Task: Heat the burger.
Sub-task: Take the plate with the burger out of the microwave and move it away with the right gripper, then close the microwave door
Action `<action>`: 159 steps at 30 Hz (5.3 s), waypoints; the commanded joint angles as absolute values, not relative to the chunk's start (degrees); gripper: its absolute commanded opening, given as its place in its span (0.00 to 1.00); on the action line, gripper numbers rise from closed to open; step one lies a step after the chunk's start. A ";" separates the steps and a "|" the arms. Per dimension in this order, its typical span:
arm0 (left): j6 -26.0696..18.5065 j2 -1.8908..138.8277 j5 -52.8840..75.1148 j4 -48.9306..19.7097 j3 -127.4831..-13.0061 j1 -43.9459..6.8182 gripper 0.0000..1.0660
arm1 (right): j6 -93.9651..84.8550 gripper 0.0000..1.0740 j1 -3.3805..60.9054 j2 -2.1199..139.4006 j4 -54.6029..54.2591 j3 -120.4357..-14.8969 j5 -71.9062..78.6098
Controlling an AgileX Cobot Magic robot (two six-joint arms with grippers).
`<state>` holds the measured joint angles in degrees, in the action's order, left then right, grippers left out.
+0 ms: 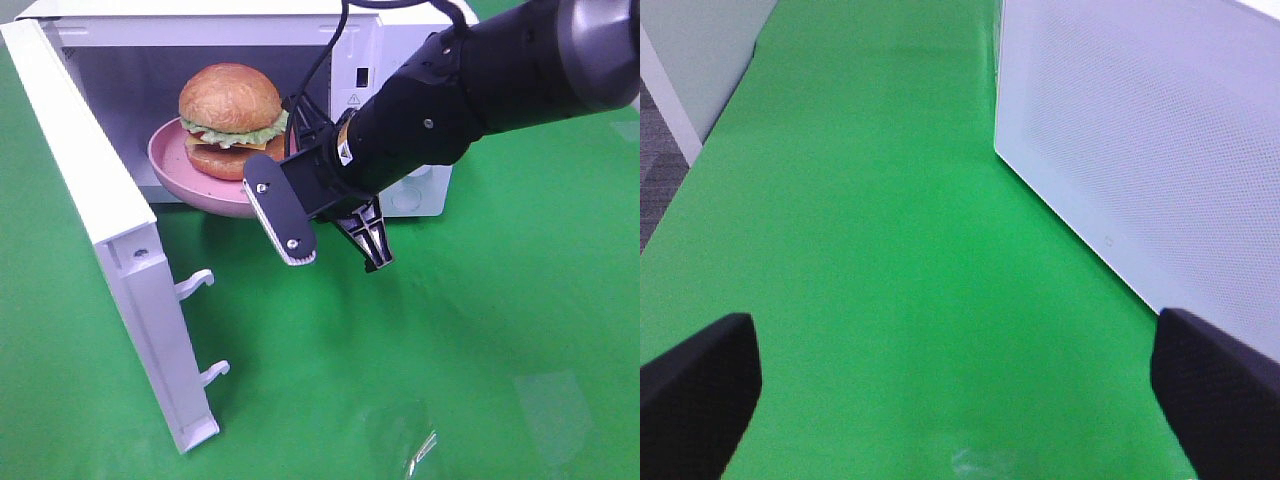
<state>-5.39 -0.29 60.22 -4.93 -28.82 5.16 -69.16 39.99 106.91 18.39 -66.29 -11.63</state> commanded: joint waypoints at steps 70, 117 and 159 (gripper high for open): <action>-5.33 -1.15 59.42 -5.04 -28.59 5.16 0.92 | -8.77 0.00 40.22 53.69 39.99 -32.83 -57.41; -5.33 -1.15 59.42 -5.04 -28.59 5.16 0.92 | 41.83 0.03 23.72 99.35 51.57 -33.00 -43.49; -5.33 -1.15 59.42 -5.04 -28.59 5.16 0.92 | 8.31 0.78 23.78 45.15 9.34 -38.79 -58.79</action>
<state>-5.39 -0.29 60.22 -4.93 -28.82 5.16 8.88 24.01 49.05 9.34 -40.11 -57.64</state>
